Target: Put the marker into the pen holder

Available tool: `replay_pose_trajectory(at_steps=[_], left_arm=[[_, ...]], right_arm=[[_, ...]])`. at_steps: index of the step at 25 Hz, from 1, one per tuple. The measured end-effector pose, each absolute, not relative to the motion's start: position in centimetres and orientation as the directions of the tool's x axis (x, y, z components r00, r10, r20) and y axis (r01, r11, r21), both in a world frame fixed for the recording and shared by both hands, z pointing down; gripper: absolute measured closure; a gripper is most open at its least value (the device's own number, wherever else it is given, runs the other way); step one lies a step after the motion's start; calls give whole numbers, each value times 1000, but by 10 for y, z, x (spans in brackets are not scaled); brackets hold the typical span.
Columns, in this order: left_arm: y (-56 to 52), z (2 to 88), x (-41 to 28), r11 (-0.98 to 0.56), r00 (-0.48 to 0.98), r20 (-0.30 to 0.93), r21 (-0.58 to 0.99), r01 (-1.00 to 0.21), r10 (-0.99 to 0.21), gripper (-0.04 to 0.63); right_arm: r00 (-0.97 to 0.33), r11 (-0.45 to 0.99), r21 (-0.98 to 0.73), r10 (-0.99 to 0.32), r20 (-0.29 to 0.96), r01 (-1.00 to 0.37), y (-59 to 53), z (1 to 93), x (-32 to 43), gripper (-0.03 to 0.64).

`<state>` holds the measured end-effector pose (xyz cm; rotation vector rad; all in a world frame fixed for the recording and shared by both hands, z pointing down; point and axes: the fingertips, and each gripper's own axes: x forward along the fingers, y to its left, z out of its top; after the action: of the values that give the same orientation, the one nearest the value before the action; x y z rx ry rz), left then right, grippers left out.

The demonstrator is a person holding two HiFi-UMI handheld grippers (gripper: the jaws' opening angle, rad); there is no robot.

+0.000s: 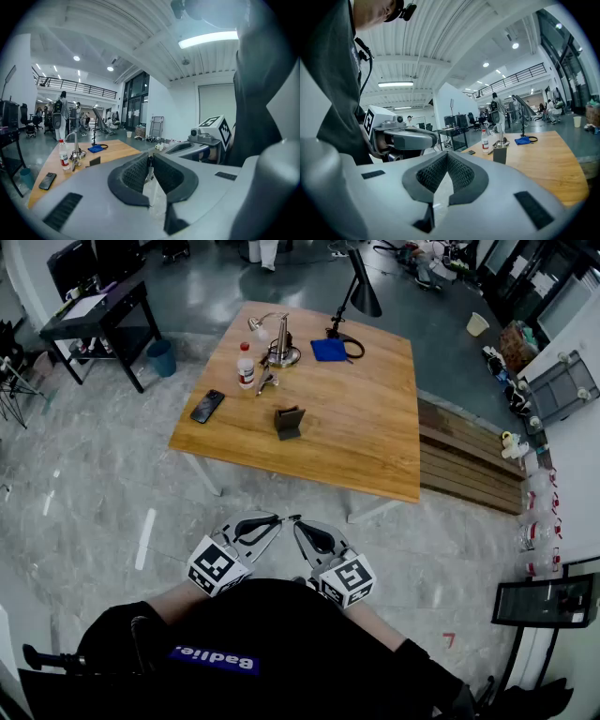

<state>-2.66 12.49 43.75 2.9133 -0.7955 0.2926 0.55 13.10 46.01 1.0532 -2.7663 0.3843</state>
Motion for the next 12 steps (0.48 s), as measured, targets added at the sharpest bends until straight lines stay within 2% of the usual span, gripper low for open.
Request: replay_pose_trajectory(at_steps=[12], left_arm=[[132, 441, -18, -857, 845, 210, 56, -512, -491, 554]], right_arm=[[-741, 718, -189, -637, 211, -670, 136, 459, 14, 611]])
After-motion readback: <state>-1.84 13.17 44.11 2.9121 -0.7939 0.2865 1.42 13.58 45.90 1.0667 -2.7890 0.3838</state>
